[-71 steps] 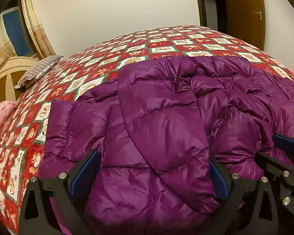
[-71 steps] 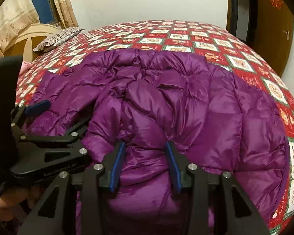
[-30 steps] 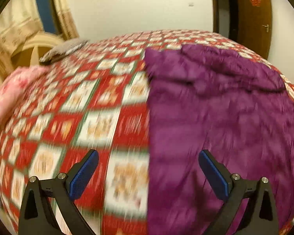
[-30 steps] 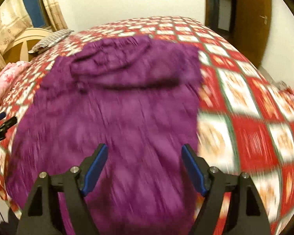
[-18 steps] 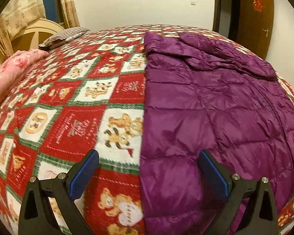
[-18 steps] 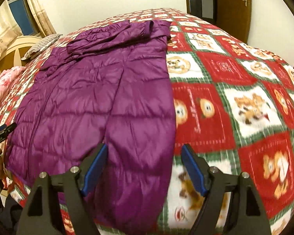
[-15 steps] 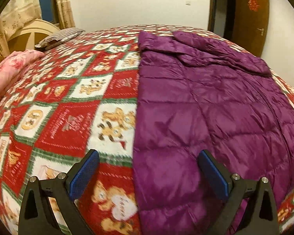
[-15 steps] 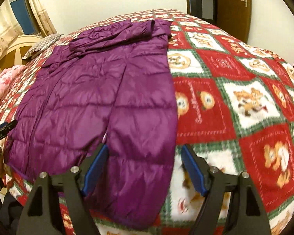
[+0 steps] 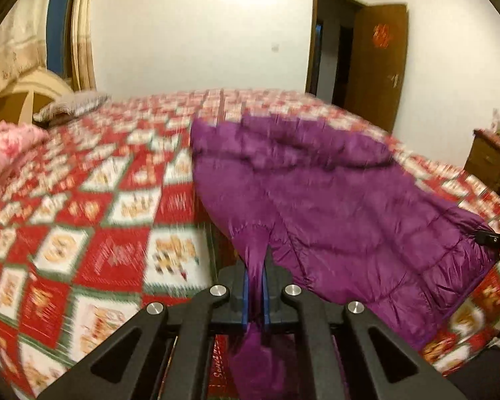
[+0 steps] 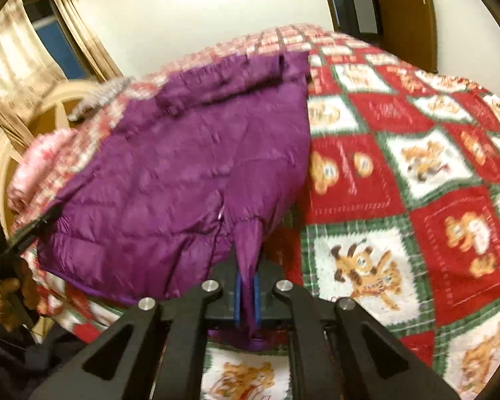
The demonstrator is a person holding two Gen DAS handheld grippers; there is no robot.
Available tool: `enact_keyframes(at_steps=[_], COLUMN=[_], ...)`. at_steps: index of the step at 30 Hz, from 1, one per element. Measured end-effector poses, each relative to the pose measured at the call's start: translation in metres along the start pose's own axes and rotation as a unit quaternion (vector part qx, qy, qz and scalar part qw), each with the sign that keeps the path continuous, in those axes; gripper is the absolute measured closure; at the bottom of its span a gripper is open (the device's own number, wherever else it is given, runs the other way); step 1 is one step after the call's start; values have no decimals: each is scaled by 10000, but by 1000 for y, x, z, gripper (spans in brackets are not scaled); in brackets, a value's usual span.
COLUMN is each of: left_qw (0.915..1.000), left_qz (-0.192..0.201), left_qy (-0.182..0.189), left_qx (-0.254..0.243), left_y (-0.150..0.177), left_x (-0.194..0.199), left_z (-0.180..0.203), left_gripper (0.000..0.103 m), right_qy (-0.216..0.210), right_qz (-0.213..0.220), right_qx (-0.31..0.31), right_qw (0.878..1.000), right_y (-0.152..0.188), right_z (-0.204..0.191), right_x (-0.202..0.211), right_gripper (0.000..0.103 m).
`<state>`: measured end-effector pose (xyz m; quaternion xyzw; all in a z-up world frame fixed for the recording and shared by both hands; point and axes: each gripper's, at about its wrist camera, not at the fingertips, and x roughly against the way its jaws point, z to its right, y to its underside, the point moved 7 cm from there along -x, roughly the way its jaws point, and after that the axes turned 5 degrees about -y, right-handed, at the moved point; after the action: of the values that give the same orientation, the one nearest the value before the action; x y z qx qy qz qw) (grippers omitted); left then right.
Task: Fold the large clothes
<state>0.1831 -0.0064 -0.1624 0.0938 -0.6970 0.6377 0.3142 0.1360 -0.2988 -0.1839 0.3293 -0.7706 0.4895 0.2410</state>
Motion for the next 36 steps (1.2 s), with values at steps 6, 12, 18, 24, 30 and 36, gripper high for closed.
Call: enact_keyframes(at_steps=[6, 12, 18, 24, 30, 36], left_qw=[9963, 9923, 9976, 9968, 9745, 9613], left_qz=[851, 1150, 579, 440, 1283, 748], left_qy=[89, -193, -351, -619, -1790, -2622], left_qx=[-80, -421, -115, 236, 427, 395], left_y=[-51, -92, -109, -130, -159, -168], left_x=[78, 55, -51, -90, -92, -136], left_z=[-2, -9, -33, -52, -82, -88], left_gripper=[99, 99, 95, 60, 1, 1], right_qy=[-419, -586, -357, -130, 117, 795], right_qz=[858, 1522, 1423, 1351, 1362, 1820], right_qx=[-7, 602, 363, -18, -114, -388], right_qw=[9954, 9848, 9885, 9907, 9905, 9793], right_y=[-47, -115, -182, -213, -247, -286], right_z=[-31, -63, -32, 0, 16, 31], right_x=[75, 99, 2, -51, -85, -118], right_gripper=[96, 96, 97, 97, 95, 52])
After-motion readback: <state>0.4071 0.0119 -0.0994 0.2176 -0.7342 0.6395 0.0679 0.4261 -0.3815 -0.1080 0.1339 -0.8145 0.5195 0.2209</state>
